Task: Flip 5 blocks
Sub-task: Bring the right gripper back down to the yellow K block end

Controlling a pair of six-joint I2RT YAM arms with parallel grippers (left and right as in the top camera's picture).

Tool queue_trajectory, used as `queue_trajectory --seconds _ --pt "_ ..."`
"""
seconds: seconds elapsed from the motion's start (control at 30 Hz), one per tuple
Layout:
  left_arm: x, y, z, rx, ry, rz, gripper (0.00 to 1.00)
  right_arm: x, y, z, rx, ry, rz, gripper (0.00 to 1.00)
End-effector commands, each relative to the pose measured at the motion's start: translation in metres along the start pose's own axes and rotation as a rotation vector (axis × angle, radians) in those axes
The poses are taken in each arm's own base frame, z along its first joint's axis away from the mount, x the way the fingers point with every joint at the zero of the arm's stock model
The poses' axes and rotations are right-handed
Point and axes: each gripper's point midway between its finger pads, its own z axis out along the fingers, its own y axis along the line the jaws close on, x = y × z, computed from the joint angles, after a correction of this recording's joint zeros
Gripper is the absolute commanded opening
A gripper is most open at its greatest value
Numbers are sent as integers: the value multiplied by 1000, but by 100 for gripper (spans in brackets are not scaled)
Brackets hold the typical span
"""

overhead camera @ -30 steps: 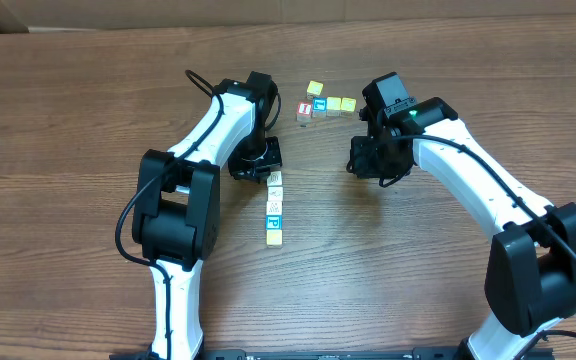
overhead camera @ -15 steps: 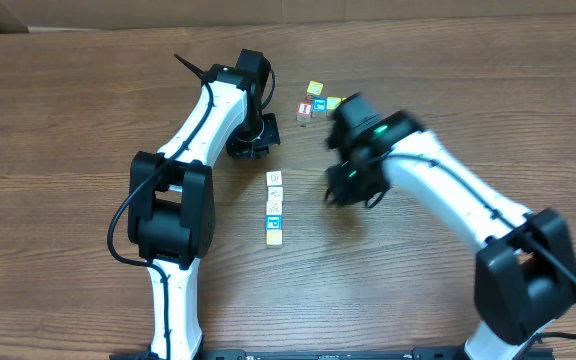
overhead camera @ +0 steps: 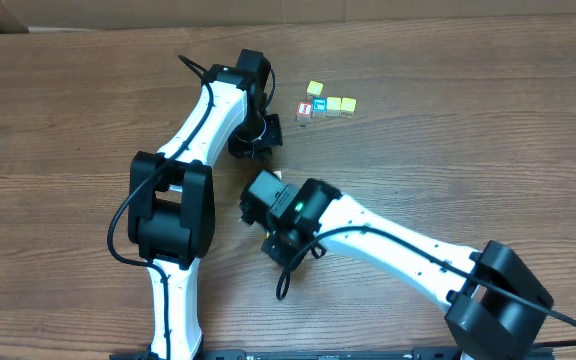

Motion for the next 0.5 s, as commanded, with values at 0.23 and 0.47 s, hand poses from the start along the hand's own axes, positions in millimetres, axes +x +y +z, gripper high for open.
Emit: queue_trajectory --seconds 0.23,0.47 --pt "7 -16 24 -12 44 72 4 14 7 37 76 -31 -264 4" --pt "12 -10 24 -40 61 68 4 9 8 58 79 -76 -296 4"
